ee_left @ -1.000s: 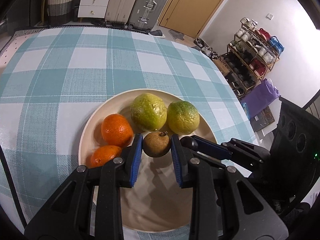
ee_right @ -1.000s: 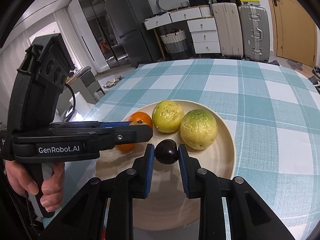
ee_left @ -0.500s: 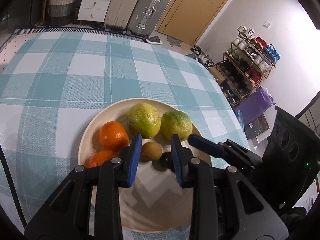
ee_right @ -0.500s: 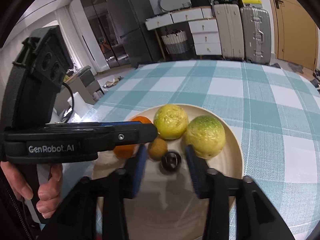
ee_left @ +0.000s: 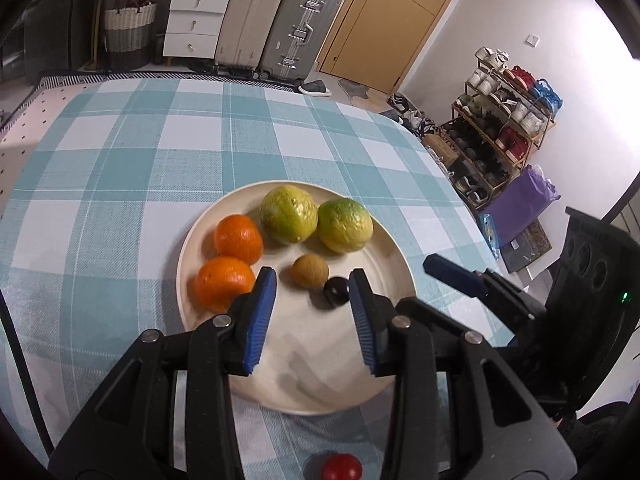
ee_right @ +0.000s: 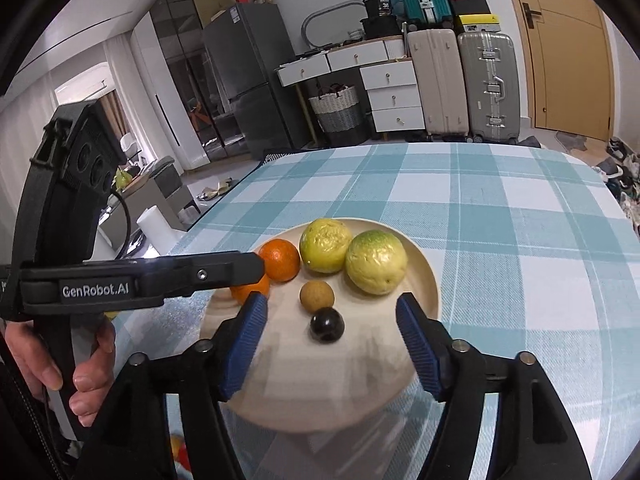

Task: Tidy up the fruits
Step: 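Withdraw both grippers from the plate toward the tomatoes and plum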

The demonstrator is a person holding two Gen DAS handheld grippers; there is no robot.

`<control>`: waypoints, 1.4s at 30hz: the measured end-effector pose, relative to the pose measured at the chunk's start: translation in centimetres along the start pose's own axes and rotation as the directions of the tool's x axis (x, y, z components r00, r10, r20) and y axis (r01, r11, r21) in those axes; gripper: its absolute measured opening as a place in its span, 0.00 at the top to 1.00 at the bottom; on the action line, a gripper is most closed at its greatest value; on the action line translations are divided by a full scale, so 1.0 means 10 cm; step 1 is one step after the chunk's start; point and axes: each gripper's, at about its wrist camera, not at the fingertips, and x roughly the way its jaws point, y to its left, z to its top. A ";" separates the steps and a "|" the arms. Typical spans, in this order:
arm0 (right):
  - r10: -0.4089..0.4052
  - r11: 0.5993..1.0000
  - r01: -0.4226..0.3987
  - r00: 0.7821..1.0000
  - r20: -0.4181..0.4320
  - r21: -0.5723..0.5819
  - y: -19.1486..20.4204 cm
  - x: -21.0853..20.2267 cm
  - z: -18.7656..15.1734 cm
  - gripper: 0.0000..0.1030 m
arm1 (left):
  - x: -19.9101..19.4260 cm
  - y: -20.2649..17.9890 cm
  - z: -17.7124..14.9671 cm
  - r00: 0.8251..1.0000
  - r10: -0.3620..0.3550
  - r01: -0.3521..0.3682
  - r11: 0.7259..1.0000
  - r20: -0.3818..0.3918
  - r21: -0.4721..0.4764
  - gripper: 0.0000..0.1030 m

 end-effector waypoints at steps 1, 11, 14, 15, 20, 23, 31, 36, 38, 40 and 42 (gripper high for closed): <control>-0.003 1.000 0.003 1.000 0.006 0.001 0.00 -0.03 -0.01 0.29 | -0.01 0.00 -0.02 1.000 0.002 -0.002 1.000 -0.001 -0.001 0.67; -0.007 1.000 0.006 0.999 0.042 0.015 0.07 -0.28 -0.05 0.21 | -0.29 -0.14 -0.19 0.998 0.048 -0.048 0.999 0.028 0.021 0.56; -0.003 1.000 0.003 0.998 0.058 0.006 0.13 -0.37 -0.06 0.20 | -0.39 -0.17 -0.24 0.997 0.062 -0.063 0.998 0.043 0.022 0.49; -0.003 1.000 0.003 0.998 0.062 0.002 0.15 -0.40 -0.07 0.19 | -0.43 -0.17 -0.25 0.996 0.072 -0.074 0.997 0.049 0.021 0.42; -0.004 1.000 0.005 0.996 0.087 -0.013 0.24 -0.55 -0.10 0.14 | -0.63 -0.21 -0.34 0.987 0.128 -0.132 0.991 0.097 0.029 0.21; -0.003 1.000 0.005 0.996 0.094 -0.017 0.29 -0.63 -0.13 0.12 | -0.72 -0.21 -0.40 0.984 0.145 -0.148 0.989 0.106 0.023 0.20; -0.010 1.000 0.013 0.994 0.105 -0.027 0.42 -0.77 -0.23 0.04 | -0.91 -0.21 -0.61 0.972 0.202 -0.206 0.978 0.119 0.022 0.13; -0.009 0.999 0.012 0.995 0.103 -0.030 0.51 -0.87 -0.32 0.02 | -1.04 -0.17 -0.74 0.961 0.235 -0.237 0.972 0.148 -0.003 0.02; -0.007 0.999 0.010 0.995 0.104 -0.036 0.55 -0.90 -0.37 0.02 | -1.07 -0.15 -0.78 0.958 0.244 -0.245 0.969 0.149 -0.008 0.02; -0.006 0.999 0.011 0.995 0.102 -0.046 0.59 -0.94 -0.42 0.02 | -1.11 -0.13 -0.83 0.956 0.253 -0.254 0.967 0.148 -0.014 0.01; -0.004 0.999 0.009 0.994 0.106 -0.052 0.63 -0.99 -0.48 0.02 | -1.12 -0.12 -0.87 0.954 0.262 -0.262 0.965 0.143 -0.019 0.01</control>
